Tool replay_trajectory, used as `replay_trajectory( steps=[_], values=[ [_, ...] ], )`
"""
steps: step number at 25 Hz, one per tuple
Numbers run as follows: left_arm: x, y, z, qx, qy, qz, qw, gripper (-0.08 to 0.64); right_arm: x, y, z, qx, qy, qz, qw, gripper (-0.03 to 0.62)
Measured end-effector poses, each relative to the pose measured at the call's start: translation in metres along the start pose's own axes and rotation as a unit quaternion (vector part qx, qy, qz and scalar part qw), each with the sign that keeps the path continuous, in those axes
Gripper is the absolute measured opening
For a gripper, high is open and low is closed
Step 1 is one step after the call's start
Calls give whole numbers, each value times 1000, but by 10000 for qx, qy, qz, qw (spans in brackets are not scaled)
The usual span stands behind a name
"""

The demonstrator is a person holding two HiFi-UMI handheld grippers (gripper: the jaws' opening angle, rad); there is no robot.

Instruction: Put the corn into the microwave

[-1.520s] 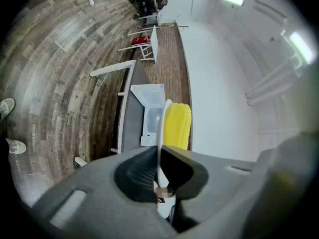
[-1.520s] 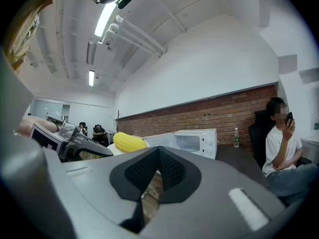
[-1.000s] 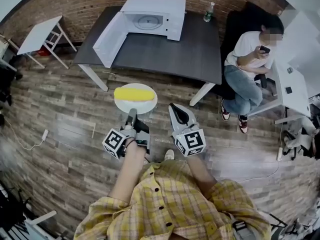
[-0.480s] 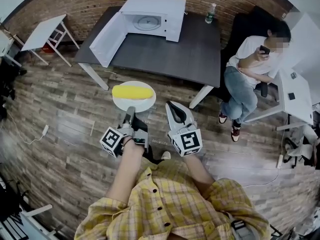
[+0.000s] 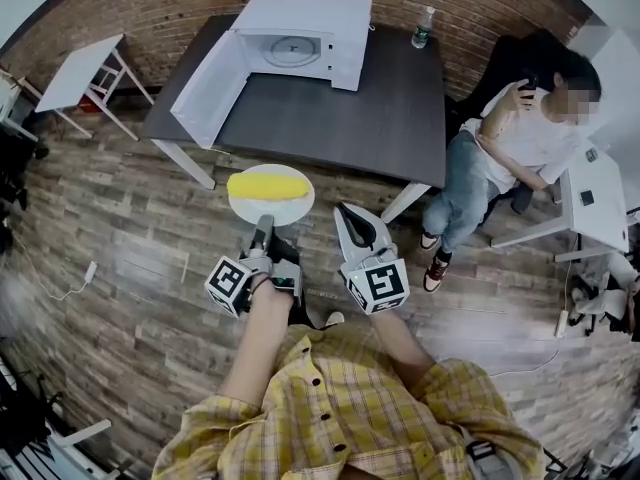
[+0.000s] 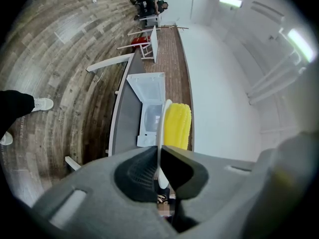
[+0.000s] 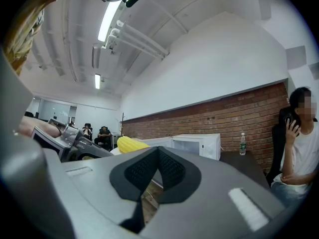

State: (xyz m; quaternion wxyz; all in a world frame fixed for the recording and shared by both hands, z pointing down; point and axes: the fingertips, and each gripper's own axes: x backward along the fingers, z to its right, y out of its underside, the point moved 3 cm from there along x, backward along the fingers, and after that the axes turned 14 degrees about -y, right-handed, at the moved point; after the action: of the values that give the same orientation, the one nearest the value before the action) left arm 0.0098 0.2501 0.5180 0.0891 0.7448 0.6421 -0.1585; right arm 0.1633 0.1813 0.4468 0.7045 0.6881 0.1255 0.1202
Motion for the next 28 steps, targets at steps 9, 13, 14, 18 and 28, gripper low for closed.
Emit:
replay_trajectory(
  steps=[9,13,14,18,28],
  values=[
    [-90,-42,32,-105,101,-195,9997,14,-83,2,55,21,77,-26,10000,3],
    [-129,-61,58,-32,136,-339,9993,14,-122,-7,84,-15,240,-48,9997,3],
    [-138,-66,63,-33,122,-371,9992,14,-131,-9,90,-26,282,-52,9996,3],
    [-173,-83,83,-160,7,-507,9986,14,-163,-16,114,-75,470,-52,9989,3],
    [-244,-125,117,-400,-189,-819,9957,14,-229,-29,156,-77,879,-48,9961,3]
  ],
)
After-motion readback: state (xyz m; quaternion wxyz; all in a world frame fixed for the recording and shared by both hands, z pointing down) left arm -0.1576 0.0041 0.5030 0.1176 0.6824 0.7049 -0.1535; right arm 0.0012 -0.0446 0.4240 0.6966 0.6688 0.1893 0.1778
